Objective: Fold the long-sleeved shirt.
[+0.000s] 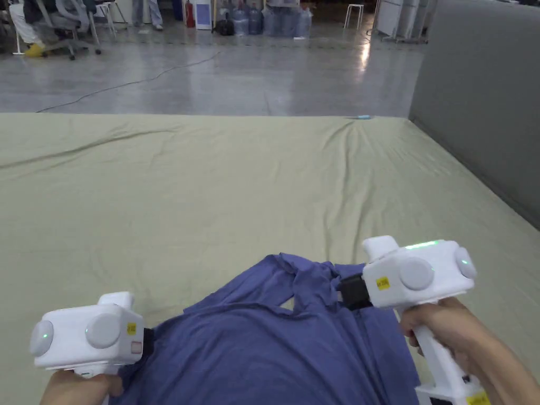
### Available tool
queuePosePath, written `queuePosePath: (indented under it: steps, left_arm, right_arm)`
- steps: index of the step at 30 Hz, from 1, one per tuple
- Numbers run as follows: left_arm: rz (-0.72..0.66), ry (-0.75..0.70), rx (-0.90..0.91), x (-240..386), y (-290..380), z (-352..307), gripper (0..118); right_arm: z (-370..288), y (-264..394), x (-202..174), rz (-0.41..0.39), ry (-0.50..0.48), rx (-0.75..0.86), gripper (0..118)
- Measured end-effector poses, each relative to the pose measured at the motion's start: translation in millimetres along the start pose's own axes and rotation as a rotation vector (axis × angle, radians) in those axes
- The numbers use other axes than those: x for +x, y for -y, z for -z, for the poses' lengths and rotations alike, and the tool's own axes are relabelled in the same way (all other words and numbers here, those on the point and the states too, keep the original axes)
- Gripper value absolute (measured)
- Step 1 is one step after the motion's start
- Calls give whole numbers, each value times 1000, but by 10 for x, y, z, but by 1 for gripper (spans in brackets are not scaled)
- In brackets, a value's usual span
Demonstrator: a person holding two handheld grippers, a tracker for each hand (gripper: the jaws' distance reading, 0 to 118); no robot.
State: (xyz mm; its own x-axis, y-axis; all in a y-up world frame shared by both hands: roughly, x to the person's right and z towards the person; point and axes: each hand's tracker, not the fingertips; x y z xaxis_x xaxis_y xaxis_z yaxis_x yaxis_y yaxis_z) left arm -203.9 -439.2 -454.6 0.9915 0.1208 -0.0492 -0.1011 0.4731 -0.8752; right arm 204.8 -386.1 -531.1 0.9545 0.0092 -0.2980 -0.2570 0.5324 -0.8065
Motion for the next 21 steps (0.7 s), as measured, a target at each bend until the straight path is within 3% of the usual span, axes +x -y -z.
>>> queuePosePath:
  steps: [4, 7, 8, 10, 13, 15, 21]
  left_arm:
    - [15, 11, -3, 31, -7, -64, 2]
    - [30, 10, -4, 42, -29, -76, 2]
    - [32, 11, -5, 20, -53, -54, 2]
    - [37, 9, -6, 22, -73, -58, 2]
    - [42, 5, -7, -10, -92, -39, 2]
    - [36, 6, -1, -31, -127, -77, 2]
    - [4, 65, 141, -57, -411, -593, 2]
  right_arm:
    - [651, -167, 3, -18, -3, -152, 69]
    - [932, -155, -32, -24, -3, -163, 64]
    - [1008, -156, -41, -24, -2, -163, 54]
    - [1103, -156, -88, -11, 19, -180, 20]
    - [1063, -155, -101, 7, 14, -182, 0]
    - [966, -159, -54, 49, -1, -172, 0]
    - [99, -415, 75, 44, -20, 38, 0]
